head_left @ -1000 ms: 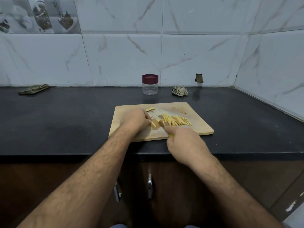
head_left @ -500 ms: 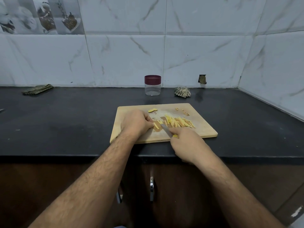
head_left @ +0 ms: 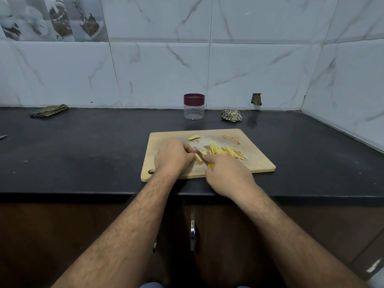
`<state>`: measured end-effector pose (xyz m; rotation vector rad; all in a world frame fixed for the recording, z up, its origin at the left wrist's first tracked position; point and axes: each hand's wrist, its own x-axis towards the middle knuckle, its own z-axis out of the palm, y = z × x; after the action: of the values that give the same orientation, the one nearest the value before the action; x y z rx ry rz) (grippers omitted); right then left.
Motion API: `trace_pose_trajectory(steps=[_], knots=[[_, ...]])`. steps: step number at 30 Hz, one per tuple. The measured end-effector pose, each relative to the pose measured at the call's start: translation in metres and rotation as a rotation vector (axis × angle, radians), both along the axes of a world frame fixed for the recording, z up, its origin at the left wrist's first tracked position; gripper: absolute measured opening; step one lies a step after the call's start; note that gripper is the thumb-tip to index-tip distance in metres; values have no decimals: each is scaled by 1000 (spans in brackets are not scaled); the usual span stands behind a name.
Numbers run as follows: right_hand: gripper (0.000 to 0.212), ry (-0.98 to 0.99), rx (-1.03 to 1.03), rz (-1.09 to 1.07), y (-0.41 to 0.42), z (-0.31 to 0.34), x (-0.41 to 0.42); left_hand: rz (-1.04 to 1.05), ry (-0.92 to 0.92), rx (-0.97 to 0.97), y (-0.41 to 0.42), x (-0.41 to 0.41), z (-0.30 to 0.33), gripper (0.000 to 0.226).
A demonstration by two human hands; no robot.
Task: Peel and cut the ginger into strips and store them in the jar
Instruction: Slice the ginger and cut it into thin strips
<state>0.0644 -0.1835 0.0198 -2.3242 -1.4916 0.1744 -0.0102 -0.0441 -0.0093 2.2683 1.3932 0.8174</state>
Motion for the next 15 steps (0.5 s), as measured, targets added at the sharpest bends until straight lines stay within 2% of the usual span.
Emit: trace_pose_trajectory(steps=[15], knots=[[54,-39,15,9,2,-4,2,13,11,6,1,0,-1,8]])
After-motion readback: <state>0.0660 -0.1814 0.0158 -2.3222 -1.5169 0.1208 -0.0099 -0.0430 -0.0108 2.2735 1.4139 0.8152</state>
